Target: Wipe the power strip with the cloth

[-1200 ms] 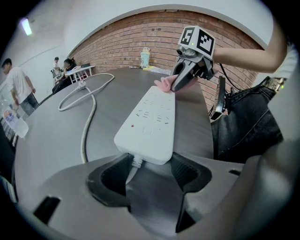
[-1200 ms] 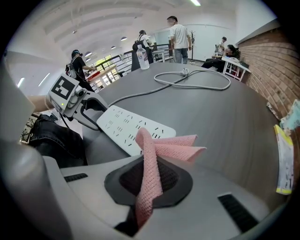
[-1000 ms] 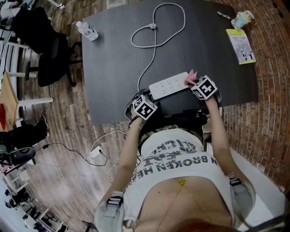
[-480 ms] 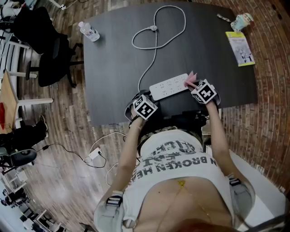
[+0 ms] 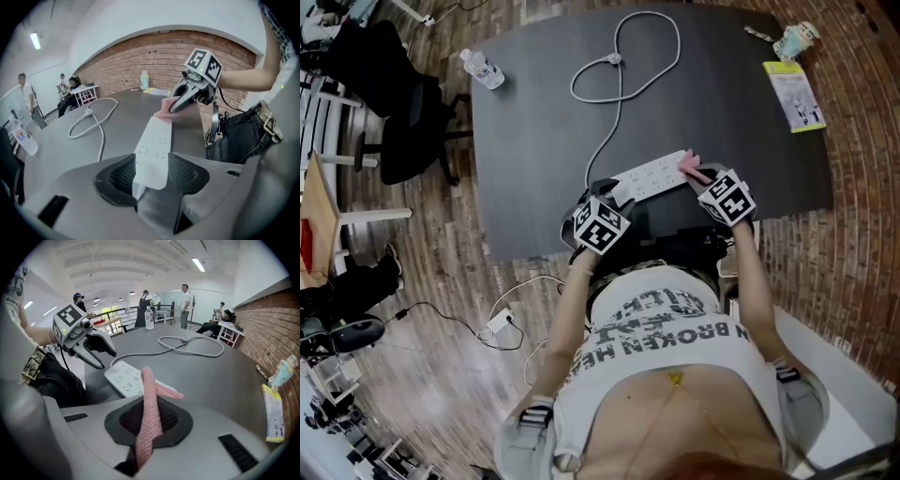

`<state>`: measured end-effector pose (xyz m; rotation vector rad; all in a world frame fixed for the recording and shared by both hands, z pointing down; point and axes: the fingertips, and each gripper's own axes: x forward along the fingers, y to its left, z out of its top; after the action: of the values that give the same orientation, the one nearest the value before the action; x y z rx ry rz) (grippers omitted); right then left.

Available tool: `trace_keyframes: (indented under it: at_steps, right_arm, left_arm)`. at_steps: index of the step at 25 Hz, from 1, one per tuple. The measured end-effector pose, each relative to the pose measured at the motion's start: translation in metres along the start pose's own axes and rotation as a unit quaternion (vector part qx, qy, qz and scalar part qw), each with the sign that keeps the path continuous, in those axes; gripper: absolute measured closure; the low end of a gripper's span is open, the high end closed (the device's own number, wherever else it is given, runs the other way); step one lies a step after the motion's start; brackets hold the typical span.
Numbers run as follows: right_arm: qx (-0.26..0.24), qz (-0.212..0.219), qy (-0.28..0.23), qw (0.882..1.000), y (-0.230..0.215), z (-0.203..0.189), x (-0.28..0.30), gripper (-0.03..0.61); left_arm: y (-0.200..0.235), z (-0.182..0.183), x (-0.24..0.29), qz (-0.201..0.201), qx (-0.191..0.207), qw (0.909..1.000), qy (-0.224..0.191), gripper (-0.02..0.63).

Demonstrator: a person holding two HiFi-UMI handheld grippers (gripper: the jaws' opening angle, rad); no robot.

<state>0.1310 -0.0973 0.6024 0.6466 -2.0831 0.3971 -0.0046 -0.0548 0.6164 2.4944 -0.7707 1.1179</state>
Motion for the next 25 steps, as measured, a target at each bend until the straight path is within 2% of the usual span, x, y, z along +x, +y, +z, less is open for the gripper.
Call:
trace_keyframes:
  at_steps: [2, 5, 6, 10, 13, 20, 25]
  right_arm:
    - [0.000, -0.002, -0.021, 1.000, 0.004, 0.010, -0.007, 0.561]
    - [-0.007, -0.002, -0.045, 0.999, 0.012, 0.021, -0.014, 0.561]
    - [-0.010, -0.002, -0.052, 0.999, 0.015, 0.025, -0.016, 0.561]
    - [-0.011, -0.003, -0.088, 0.996, 0.028, 0.042, -0.022, 0.561]
    - [-0.004, -0.003, -0.125, 0.992, 0.037, 0.059, -0.027, 0.561]
    - [0.022, 0.017, -0.214, 0.976, 0.056, 0.097, -0.042, 0.562]
    - [0.041, 0.025, -0.259, 0.965, 0.063, 0.120, -0.058, 0.561]
  left_arm:
    - [-0.003, 0.014, -0.004, 0.002, 0.000, 0.9997, -0.024, 0.416]
    - [-0.007, 0.032, -0.010, 0.001, -0.008, 0.9979, -0.065, 0.584]
    - [-0.008, 0.038, -0.013, -0.001, -0.018, 0.9966, -0.080, 0.597]
    - [-0.006, 0.052, -0.026, -0.007, -0.079, 0.9890, -0.125, 0.606]
    - [-0.006, 0.061, -0.035, -0.014, -0.108, 0.9819, -0.155, 0.606]
    - [-0.001, 0.074, -0.056, -0.003, -0.131, 0.9705, -0.203, 0.606]
    - [0.000, 0.092, -0.078, 0.006, -0.126, 0.9630, -0.238, 0.606]
